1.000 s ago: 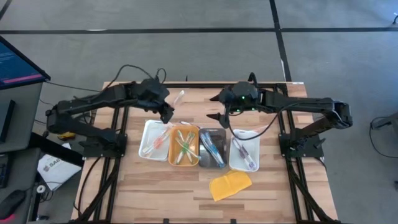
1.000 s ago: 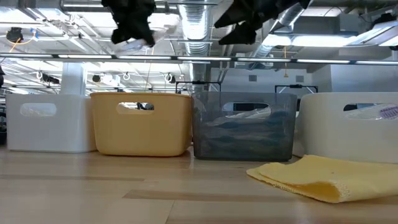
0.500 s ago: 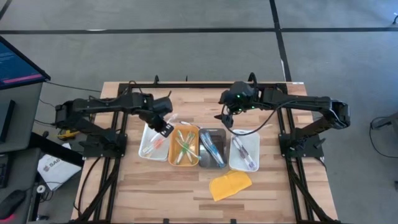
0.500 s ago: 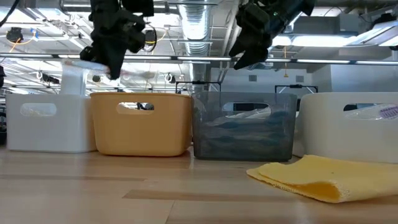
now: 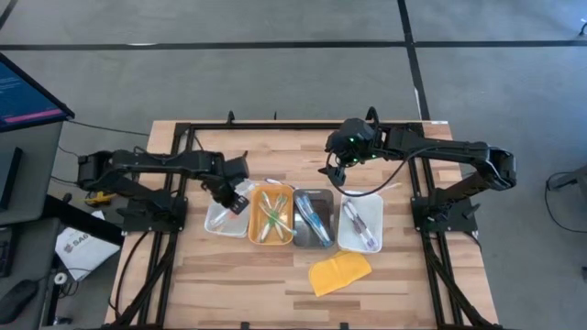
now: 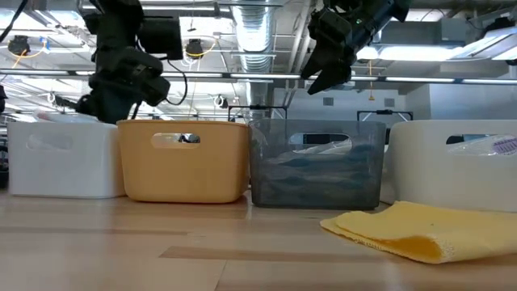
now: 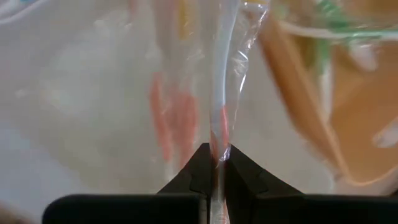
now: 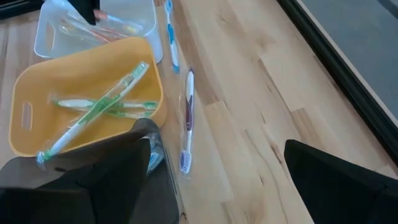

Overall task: Pick & Place Toothbrushes
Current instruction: Put the orange toothbrush into the left white bin

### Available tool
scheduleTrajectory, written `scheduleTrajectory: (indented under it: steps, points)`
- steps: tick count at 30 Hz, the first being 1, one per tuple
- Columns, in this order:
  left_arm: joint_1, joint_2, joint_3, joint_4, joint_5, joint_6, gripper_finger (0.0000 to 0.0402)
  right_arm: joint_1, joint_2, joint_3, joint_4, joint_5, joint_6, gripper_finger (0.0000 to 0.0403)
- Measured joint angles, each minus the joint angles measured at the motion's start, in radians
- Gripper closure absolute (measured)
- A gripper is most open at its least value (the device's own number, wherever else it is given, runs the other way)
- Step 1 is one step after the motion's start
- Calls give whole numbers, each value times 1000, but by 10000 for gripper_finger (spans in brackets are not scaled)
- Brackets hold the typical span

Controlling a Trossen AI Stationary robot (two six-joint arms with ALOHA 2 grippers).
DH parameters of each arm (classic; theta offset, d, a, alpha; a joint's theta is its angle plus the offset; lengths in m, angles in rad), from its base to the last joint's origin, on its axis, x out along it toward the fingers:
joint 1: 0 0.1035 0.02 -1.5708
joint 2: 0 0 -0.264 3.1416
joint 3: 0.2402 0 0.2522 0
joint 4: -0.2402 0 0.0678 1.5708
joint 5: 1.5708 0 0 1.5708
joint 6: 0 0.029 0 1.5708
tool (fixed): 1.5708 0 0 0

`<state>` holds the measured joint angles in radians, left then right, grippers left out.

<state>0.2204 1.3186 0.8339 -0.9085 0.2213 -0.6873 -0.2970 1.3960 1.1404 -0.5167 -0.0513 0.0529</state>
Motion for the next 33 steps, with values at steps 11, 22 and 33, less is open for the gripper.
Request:
scheduleTrajectory:
  steps: [11,22,33]
  points:
    - [0,0,-49,27,19,-35,391,10,0,0,-8,0,25,38]
    - [1,0,-81,97,-11,-5,323,23,0,0,-41,0,27,38]
    - [1,-114,-61,51,47,-8,235,4,-2,2,-71,42,129,39]
